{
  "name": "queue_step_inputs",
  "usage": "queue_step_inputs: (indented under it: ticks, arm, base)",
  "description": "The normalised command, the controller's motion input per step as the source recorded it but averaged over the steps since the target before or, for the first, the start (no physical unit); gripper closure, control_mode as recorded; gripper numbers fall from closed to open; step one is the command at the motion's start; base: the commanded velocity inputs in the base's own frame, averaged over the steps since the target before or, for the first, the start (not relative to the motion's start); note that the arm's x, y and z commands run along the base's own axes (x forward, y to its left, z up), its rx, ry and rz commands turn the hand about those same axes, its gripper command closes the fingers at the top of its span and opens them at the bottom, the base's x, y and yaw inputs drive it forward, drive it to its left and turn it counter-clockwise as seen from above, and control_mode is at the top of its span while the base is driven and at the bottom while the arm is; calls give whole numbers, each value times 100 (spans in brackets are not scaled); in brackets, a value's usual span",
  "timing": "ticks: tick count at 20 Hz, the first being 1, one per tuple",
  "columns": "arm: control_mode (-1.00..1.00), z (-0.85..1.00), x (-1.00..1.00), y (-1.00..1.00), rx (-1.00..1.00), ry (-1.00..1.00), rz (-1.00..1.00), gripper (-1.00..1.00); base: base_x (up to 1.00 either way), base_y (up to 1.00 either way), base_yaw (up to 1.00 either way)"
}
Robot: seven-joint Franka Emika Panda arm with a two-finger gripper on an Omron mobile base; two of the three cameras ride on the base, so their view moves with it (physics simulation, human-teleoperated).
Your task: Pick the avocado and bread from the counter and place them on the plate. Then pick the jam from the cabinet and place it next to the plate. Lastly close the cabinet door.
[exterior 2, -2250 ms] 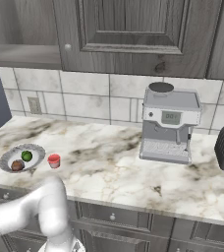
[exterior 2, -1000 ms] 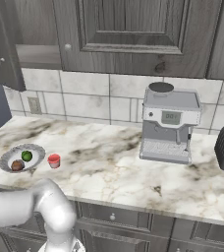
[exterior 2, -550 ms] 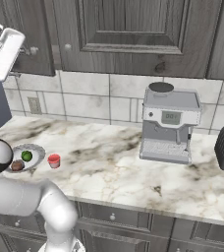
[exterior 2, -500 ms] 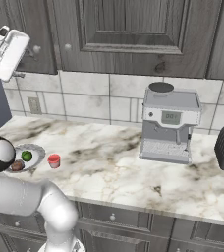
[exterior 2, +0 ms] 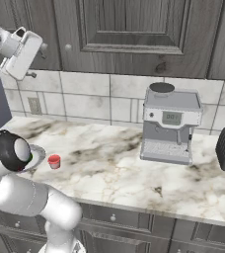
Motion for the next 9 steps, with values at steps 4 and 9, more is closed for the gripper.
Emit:
queue_step_inputs:
  ticks: [4,9]
  arm:
    - [-100,-39,100,-53,11,-5,40,-100]
    - [-100,-45,92,-38,8,-6,44,-100]
  base:
    - [0,0,0]
    - [0,0,0]
